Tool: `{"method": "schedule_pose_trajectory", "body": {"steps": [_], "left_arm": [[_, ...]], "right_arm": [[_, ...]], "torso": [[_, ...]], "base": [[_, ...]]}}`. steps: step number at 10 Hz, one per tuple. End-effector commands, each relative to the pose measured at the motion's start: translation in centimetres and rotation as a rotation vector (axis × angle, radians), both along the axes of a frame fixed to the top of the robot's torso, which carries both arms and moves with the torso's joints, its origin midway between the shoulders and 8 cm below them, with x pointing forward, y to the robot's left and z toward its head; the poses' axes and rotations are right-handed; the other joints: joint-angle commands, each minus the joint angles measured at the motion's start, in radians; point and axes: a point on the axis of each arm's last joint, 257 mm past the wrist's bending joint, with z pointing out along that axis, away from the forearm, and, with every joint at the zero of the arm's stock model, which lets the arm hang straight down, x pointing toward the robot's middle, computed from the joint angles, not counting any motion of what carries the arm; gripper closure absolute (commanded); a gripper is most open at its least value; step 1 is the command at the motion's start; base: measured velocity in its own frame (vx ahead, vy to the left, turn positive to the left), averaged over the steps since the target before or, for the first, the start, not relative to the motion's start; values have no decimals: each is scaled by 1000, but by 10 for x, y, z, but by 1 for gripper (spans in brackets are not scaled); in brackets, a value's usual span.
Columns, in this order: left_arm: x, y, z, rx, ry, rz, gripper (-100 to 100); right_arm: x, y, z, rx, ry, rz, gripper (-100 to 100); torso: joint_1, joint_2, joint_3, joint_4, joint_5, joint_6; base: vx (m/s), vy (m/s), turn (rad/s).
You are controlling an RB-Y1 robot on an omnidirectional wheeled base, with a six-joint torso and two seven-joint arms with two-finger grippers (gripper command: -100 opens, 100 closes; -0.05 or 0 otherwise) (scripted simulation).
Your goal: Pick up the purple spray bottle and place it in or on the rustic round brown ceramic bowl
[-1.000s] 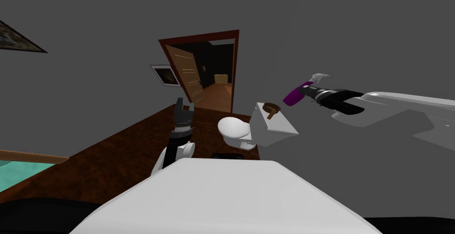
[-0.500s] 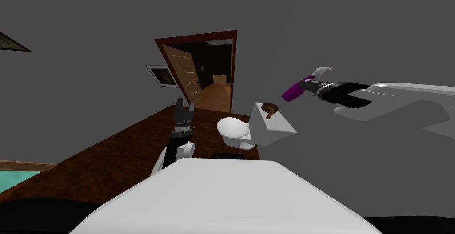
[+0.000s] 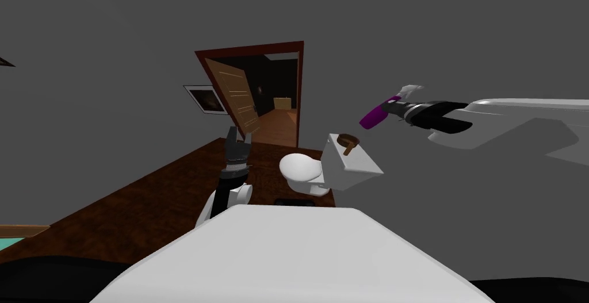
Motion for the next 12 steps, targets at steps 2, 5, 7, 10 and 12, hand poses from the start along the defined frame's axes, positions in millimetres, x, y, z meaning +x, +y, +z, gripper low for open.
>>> {"method": "schedule_pose_trajectory", "body": {"steps": [2,5,7,10,12], "left_arm": [[0,0,0,0,0,0,0],[0,0,0,0,0,0,0],[0,0,0,0,0,0,0],[0,0,0,0,0,0,0],[0,0,0,0,0,0,0]], "right_arm": [[6,13,-20,-28,62,17,100],[10,23,-48,-60,140,31,100],[10,26,-58,-72,167,37,100],[10,28,-68,-84,194,42,100],[10,36,-95,-117,268,57,100]], "torso": [[0,-2,-1,-1,0,-1],[0,-2,-2,-2,0,0],[0,-3,-3,-2,1,-1],[1,0,-1,-1,2,0],[2,0,-1,-1,3,0]], "base": [[99,-28,-23],[82,-29,-12],[66,-41,0],[40,-30,-2],[85,-34,-13]]}}
